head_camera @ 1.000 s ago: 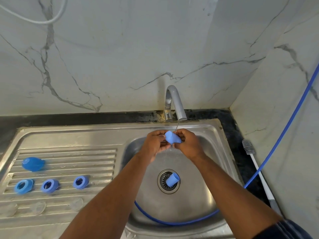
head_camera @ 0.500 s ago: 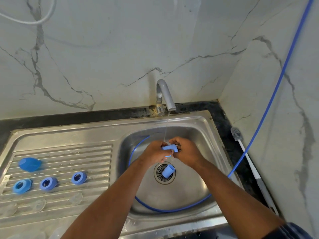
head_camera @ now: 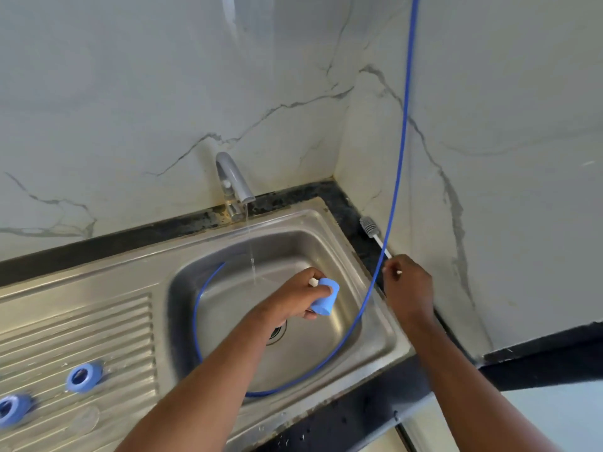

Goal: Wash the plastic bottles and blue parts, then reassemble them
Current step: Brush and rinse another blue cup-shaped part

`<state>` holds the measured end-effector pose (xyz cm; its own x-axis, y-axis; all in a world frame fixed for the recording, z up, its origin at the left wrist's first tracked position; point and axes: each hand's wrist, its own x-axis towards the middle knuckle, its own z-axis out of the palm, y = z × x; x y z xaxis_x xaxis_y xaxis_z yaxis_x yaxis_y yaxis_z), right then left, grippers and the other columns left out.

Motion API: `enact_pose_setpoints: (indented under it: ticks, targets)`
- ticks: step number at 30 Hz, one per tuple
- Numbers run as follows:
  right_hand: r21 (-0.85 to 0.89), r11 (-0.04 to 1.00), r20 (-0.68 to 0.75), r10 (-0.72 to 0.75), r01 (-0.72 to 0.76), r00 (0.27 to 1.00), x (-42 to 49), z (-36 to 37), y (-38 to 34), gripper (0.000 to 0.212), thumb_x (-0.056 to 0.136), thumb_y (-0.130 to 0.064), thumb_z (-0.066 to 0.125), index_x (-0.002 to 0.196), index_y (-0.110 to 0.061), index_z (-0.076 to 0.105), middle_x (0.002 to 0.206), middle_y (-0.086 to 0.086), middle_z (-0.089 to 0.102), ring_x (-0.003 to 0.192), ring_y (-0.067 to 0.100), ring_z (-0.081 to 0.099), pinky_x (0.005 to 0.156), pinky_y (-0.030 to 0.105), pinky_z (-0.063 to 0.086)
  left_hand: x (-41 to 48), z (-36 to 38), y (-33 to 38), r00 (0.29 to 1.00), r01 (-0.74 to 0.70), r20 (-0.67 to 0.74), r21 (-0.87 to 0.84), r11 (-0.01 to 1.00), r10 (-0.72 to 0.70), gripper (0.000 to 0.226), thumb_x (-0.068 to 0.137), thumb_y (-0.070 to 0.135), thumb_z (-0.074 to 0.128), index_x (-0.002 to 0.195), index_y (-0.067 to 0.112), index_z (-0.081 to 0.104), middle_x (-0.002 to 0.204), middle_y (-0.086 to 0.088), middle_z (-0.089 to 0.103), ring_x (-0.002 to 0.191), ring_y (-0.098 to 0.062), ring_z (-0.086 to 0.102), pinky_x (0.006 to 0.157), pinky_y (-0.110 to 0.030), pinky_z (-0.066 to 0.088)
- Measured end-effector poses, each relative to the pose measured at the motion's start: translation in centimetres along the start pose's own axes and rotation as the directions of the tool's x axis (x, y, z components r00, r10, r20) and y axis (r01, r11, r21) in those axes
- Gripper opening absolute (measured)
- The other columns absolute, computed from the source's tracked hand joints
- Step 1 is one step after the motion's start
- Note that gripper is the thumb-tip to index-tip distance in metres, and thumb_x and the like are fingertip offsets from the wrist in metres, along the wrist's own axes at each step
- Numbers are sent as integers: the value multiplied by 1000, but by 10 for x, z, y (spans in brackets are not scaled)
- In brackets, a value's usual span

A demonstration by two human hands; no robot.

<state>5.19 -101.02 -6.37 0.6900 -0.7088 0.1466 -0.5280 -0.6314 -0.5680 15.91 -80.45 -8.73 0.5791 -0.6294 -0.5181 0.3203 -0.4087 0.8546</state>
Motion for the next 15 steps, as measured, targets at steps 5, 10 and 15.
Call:
enact_pose_setpoints:
  ticks: [5,10,15]
  targets:
    - [-398,917,171,42,30,984,3,-5,44,13,94,-13,54,106,-11,59,101,12,63,94,37,65,76,38,51,-3,16,-4,1000,0,-24,-124,992,-3,34,84,31,68,117,29,62,121,-14,65,90,-23,71,83,-43,62]
    - [-566,811,219,-26,148,975,10,-1,59,7,91,-11,60,98,-13,61,99,9,62,88,27,69,68,35,56,-6,30,-8,998,15,-57,-210,978,-28,25,93,21,62,118,25,62,122,-22,65,92,-31,71,78,-41,61]
    - [-602,780,291,16,170,957,17,0,63,14,97,-16,55,104,-15,67,107,7,62,94,23,69,74,32,56,-13,34,-15,993,23,-104,-282,959,-55,16,95,21,66,106,12,60,120,-28,66,92,-33,71,83,-45,60]
